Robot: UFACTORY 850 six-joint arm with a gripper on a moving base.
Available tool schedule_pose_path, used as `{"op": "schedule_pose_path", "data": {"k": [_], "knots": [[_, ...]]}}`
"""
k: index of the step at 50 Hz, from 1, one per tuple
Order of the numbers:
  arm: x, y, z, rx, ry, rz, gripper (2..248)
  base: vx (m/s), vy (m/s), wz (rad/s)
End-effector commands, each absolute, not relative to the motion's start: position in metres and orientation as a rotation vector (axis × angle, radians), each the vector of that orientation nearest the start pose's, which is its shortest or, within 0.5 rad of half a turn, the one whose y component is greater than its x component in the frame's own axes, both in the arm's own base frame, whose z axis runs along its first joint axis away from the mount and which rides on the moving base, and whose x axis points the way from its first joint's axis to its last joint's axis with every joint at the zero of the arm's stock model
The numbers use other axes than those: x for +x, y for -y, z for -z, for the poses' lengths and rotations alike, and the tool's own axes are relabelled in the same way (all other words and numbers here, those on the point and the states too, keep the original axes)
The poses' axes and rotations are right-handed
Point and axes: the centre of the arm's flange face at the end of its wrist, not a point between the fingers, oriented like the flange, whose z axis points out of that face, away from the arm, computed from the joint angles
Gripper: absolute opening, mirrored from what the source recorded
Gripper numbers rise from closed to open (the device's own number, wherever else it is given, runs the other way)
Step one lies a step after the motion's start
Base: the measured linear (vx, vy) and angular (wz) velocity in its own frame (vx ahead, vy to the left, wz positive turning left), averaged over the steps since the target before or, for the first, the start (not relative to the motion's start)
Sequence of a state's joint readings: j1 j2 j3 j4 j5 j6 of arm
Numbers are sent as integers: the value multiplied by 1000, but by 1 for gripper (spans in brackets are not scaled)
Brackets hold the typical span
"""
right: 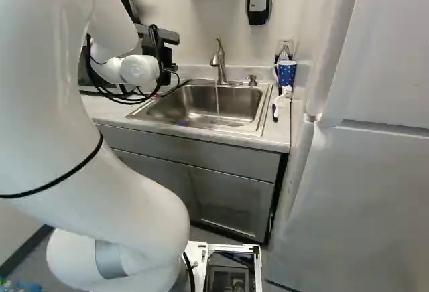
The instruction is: Rinse the cup and place it in the tray
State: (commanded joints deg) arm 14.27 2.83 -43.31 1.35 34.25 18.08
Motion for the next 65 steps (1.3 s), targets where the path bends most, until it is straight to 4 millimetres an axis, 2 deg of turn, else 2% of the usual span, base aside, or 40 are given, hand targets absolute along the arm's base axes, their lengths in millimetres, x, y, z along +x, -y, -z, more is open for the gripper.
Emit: {"op": "schedule_pose_path", "data": {"k": [65], "knots": [[466,-117,-551,-1805,-743,1336,126,0,0,0]]}}
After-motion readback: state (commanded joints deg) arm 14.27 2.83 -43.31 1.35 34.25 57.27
